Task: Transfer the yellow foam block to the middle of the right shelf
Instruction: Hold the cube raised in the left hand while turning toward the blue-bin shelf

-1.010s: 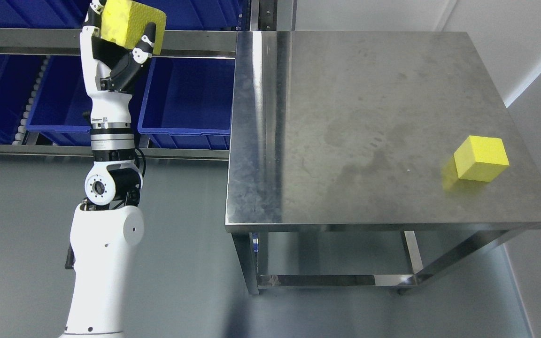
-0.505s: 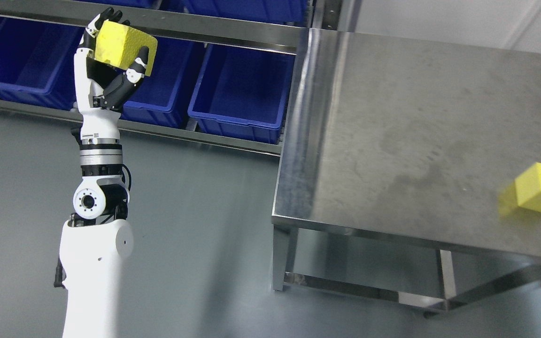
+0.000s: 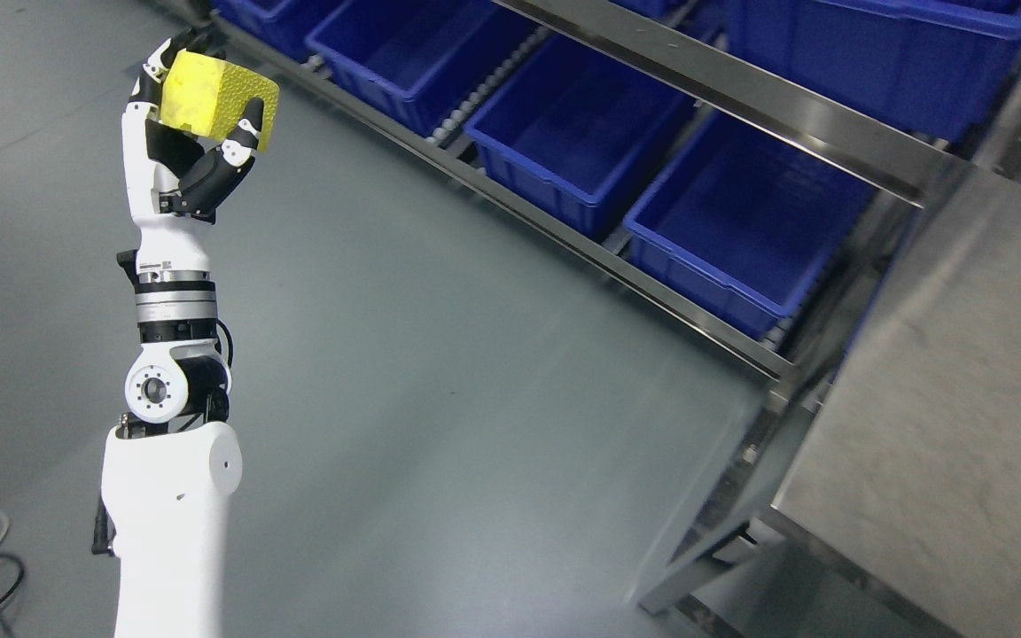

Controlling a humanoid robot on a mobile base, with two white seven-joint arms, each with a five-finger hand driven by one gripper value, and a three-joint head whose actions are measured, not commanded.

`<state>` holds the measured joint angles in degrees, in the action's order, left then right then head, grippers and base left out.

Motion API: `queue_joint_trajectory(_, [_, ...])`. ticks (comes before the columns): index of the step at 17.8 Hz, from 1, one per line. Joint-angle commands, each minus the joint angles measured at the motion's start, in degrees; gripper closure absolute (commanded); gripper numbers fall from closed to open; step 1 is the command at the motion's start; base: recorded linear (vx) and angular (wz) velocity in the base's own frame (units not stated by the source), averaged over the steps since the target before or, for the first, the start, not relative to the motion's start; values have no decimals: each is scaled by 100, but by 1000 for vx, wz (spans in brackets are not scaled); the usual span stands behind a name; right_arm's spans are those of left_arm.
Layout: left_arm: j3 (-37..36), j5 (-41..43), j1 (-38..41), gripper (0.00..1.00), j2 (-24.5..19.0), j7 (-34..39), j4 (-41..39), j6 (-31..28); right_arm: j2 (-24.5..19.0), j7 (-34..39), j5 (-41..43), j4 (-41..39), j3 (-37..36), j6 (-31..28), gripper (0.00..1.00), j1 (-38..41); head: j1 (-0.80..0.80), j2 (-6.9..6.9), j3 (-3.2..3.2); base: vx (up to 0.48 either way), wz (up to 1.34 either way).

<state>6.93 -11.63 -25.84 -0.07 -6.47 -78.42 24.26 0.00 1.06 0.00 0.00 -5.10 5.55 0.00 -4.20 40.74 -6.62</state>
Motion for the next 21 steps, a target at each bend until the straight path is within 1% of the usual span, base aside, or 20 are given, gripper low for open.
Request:
queue_joint_trajectory(1, [151,29,9,82,-93,-4,-24,-9,100,-1,0,-100,0,-1,0,-8,0,0,0,107,1006])
queue_joint_trajectory(10, [204,29,-44,82,-93,-4,-33,-89,100,-1,0,-100,0,-1,0,-8,0,0,0,130,859])
queue_joint_trajectory(16, [204,20,-70,82,-93,-4,-42,-97,100,-1,0,-100,0,-1,0,-8,0,0,0,175,579])
queue_joint_trajectory(21, [204,20,-79,82,-93,-4,-51,-106,100,-1,0,-100,0,-1,0,-8,0,0,0,241,326])
